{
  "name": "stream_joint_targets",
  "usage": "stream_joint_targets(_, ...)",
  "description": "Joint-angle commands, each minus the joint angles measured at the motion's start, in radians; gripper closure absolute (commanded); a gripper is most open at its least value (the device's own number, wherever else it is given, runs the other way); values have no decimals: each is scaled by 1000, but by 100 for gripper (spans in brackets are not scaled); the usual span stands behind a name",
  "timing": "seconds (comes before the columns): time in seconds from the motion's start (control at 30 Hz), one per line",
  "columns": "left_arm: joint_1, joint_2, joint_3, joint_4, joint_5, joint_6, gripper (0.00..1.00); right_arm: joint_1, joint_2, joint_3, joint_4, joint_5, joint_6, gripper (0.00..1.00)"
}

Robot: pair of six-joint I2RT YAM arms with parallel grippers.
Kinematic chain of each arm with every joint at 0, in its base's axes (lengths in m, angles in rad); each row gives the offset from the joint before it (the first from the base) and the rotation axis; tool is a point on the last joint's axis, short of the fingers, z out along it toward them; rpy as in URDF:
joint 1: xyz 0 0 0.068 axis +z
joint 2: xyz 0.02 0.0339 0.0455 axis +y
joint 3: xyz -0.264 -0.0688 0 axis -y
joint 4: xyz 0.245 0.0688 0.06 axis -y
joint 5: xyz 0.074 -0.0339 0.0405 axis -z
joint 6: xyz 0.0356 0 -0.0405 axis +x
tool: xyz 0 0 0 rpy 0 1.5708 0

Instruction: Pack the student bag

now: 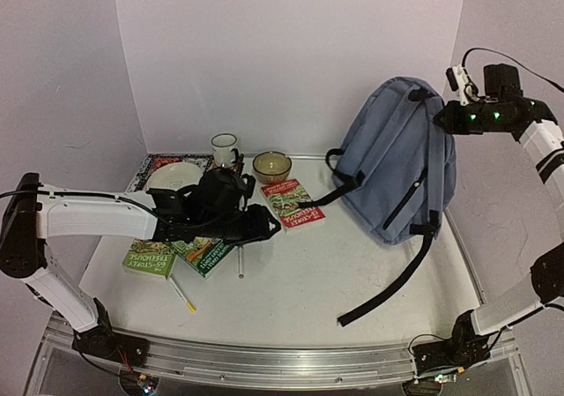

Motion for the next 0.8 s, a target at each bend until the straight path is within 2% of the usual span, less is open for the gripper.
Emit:
stream_joint_targets(0.0, 30, -85, -47, -12, -47, 1, 52, 11, -68, 122, 24, 270, -183, 100)
stream_joint_targets(0.13, 48, -115, -83, -14, -58, -13, 45, 85, -118, 90, 70, 419, -272, 100)
stream_joint_targets(0.23, 56, -128, -104, -14, -58, -25, 39, 190, -180, -39, 138, 496, -330, 100)
stream_joint_targets(0.37, 60, -140, -127, -15, -57, -45, 33, 301, -222, -224, 155, 518, -330, 100)
stream_joint_targets(0.63, 61, -184, -172, -15, -69, -72, 26, 522, -245, -565, 169, 460, -142, 100)
stream_joint_targets(0.77, 61, -205, -193, -15, -75, -83, 23, 696, -203, -678, 172, 440, -12, 100)
